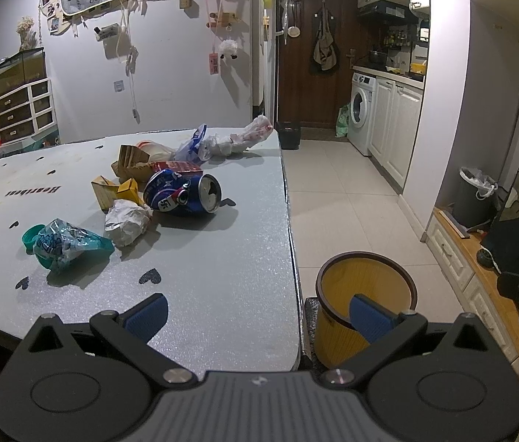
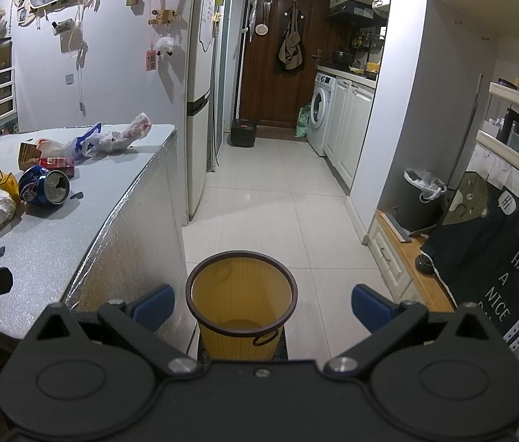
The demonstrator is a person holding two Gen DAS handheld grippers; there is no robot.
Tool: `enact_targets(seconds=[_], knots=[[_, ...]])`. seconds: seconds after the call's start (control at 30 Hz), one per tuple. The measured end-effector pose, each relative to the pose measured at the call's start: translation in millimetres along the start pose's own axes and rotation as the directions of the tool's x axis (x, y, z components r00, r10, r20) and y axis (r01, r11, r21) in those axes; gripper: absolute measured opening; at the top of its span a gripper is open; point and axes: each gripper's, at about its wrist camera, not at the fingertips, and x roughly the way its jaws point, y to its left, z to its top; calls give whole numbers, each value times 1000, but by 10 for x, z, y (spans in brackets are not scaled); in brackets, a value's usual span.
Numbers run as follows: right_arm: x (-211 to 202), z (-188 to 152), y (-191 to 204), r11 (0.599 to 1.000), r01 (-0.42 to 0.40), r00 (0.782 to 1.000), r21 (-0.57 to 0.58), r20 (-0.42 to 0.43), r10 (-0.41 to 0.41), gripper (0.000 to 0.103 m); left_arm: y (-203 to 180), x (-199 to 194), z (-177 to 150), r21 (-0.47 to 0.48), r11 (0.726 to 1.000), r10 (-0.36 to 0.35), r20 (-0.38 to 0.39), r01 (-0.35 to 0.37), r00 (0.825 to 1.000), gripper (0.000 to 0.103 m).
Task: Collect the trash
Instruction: 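Move both tools over the table toward the tissue and teal snack bag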
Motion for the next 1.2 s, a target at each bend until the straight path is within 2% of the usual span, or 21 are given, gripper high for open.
enact_targets(seconds=[0.27, 0.5, 0.77, 1.0, 1.2], knots=[[-22, 41, 21, 1000, -11, 1000, -11, 25, 12, 103, 121, -46, 48, -17, 1000, 25, 51, -25, 998, 103], [11, 192, 202, 998, -49, 995, -32, 82, 52, 103, 478, -52, 148, -77, 990, 123, 96, -115, 988, 103], [158, 350, 617, 986, -144, 980, -82, 124, 154, 103, 1019, 10, 176, -146, 965, 232, 98, -216, 968, 103], [362, 463, 1022, 945, -305, 939, -118, 129, 320, 103, 1465, 183, 136, -197, 943, 286, 77, -267, 955, 103], [508, 576, 1420, 889, -429, 878, -162, 157, 453, 103, 1793, 349, 56, -239, 935, 281, 53, -261, 958, 103]])
